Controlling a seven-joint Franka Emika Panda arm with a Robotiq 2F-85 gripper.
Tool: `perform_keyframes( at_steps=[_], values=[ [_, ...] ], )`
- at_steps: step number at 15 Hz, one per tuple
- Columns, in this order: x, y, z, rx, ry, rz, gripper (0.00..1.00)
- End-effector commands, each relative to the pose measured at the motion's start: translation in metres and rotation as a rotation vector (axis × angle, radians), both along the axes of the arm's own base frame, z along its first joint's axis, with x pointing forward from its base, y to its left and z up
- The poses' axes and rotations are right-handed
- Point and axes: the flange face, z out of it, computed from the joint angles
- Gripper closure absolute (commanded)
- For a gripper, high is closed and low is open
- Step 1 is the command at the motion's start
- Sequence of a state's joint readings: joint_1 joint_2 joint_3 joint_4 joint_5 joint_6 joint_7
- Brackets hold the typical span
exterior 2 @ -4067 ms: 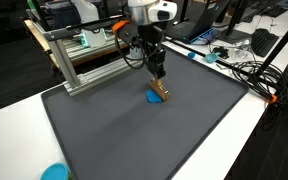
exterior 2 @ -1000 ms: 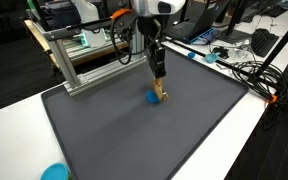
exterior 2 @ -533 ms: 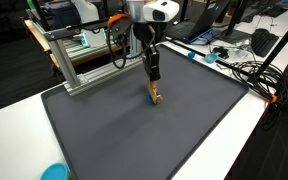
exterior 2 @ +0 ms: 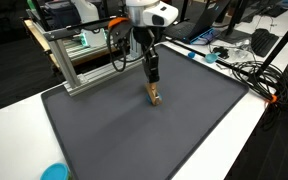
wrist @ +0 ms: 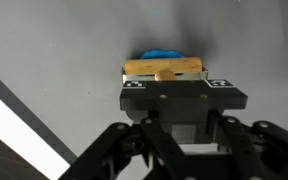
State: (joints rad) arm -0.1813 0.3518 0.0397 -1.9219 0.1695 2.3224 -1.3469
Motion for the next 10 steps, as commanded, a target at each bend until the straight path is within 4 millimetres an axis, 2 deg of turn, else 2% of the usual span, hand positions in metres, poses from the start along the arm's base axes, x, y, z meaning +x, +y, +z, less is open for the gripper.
perform_keyframes(
  at_steps=[1, 10],
  values=[
    [-0.001, 0.019, -0.021, 0.032, 0.025, 0.035, 0.78],
    [-0.003, 0.029, -0.036, 0.062, 0.049, 0.061, 0.78]
  ],
)
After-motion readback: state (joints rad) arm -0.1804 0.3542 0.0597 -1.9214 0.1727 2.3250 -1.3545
